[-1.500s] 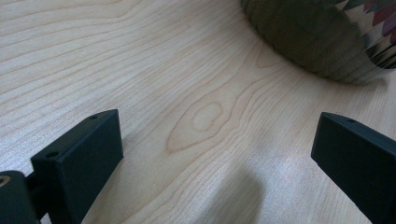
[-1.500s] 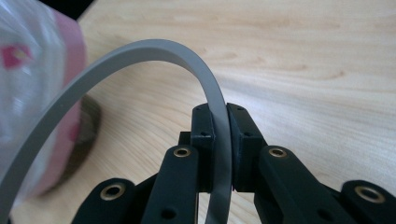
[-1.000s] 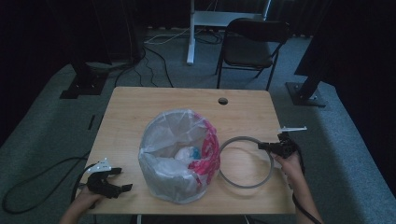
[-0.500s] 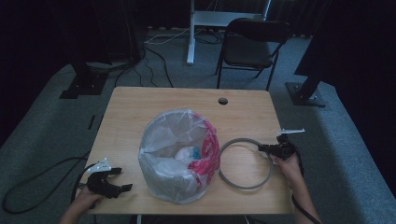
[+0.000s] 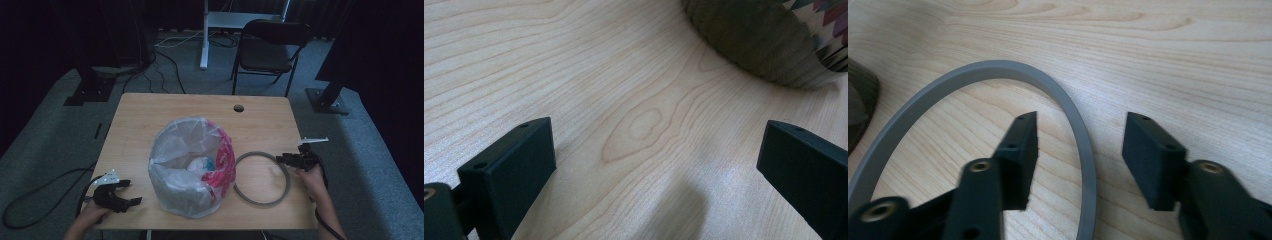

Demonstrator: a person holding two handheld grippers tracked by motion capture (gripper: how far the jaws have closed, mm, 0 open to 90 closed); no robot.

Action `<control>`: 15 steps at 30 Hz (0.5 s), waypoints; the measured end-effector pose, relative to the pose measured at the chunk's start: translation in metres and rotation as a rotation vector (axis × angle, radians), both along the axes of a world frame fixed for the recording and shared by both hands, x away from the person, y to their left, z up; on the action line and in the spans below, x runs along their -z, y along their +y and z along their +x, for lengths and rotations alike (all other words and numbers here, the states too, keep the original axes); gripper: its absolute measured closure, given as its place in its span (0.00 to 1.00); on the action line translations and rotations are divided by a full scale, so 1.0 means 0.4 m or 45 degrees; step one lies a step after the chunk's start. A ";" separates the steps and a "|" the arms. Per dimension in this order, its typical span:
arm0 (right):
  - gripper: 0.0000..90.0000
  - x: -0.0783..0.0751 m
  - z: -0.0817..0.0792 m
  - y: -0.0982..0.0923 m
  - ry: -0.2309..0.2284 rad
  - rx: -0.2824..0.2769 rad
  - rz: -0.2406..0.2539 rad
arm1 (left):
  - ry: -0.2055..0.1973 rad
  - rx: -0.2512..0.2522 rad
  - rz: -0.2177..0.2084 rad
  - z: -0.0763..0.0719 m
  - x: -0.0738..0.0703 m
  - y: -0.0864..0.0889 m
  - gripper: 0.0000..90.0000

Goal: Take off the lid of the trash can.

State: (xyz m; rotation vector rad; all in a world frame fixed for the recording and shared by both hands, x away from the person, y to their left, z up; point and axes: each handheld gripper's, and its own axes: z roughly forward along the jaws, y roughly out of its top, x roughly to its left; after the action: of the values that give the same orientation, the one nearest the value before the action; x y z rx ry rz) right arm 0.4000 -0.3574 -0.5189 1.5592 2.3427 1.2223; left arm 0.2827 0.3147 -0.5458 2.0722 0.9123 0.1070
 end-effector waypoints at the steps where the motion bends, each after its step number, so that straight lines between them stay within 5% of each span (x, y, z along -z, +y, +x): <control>1: 0.48 -0.002 -0.001 0.001 -0.005 -0.010 0.010 | 0.000 0.008 -0.002 0.000 0.000 -0.001 0.02; 9: 0.27 -0.013 -0.008 0.023 0.003 -0.060 0.001 | -0.018 0.025 -0.040 -0.012 -0.003 0.002 0.02; 13: 0.14 -0.024 -0.009 0.040 0.026 -0.104 0.014 | -0.102 0.009 0.000 -0.025 -0.011 -0.004 0.02; 15: 0.13 -0.034 -0.013 0.051 0.012 -0.117 0.006 | -0.103 0.016 -0.035 -0.029 -0.017 -0.005 0.02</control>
State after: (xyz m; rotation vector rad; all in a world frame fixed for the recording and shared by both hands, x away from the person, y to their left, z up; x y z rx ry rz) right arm 0.3949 -0.3371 -0.5051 1.4774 2.4446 1.2418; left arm 0.2710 0.3127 -0.5388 2.0330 0.8471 0.1692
